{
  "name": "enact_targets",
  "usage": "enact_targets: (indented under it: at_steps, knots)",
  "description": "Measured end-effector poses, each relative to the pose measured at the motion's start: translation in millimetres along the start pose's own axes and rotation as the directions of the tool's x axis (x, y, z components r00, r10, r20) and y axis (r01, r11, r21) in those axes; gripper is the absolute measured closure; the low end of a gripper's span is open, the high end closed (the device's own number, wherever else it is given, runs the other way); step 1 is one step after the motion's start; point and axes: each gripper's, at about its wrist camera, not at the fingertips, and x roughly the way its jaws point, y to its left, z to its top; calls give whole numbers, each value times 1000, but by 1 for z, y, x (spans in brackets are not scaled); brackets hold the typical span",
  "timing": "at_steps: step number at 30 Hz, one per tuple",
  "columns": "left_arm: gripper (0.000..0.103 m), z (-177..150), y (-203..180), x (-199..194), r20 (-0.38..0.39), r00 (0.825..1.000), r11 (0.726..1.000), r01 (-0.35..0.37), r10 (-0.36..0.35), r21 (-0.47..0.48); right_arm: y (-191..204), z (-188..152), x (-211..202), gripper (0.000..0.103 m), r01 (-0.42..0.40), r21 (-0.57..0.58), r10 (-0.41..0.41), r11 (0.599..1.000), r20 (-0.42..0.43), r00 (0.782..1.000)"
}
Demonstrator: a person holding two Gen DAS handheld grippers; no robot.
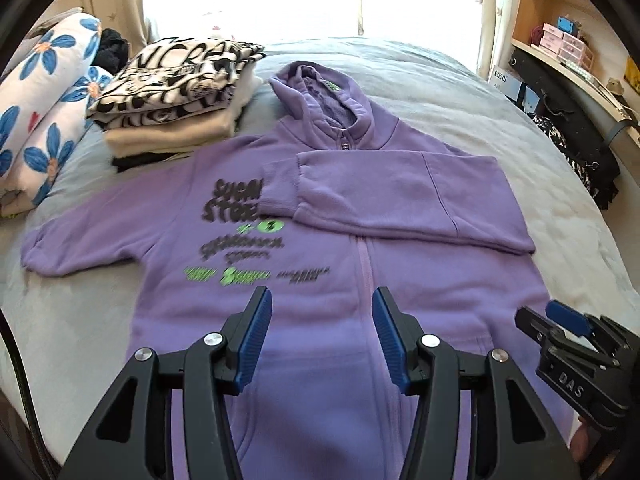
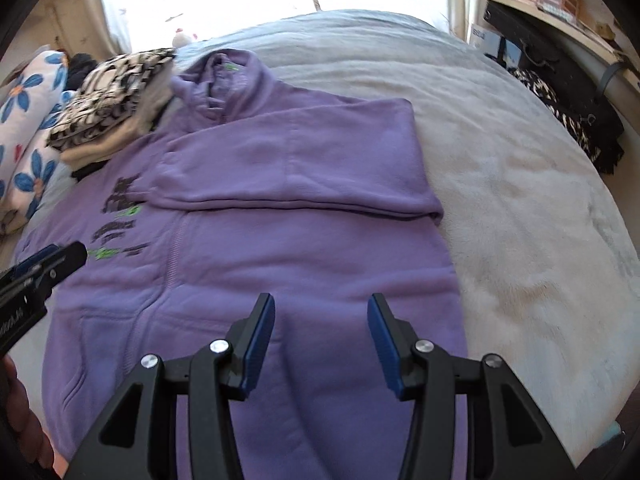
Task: Fold large clothes
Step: 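Open the left tool, release the sleeve and lift away, then move the left tool to the other sleeve cuff and grasp it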
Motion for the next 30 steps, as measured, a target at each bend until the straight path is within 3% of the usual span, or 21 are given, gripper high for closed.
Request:
enact_targets:
  at_steps: [14, 30]
  knots:
    - [45, -32, 57, -73, 62, 996, 997, -64, 67, -51, 74, -22, -45, 55, -47, -139, 53, 989, 42, 998]
    - [45, -38, 172, -70, 29, 988, 967, -141, 151, -214, 190, 5, -44, 55, -112, -302, 140, 947, 73, 987]
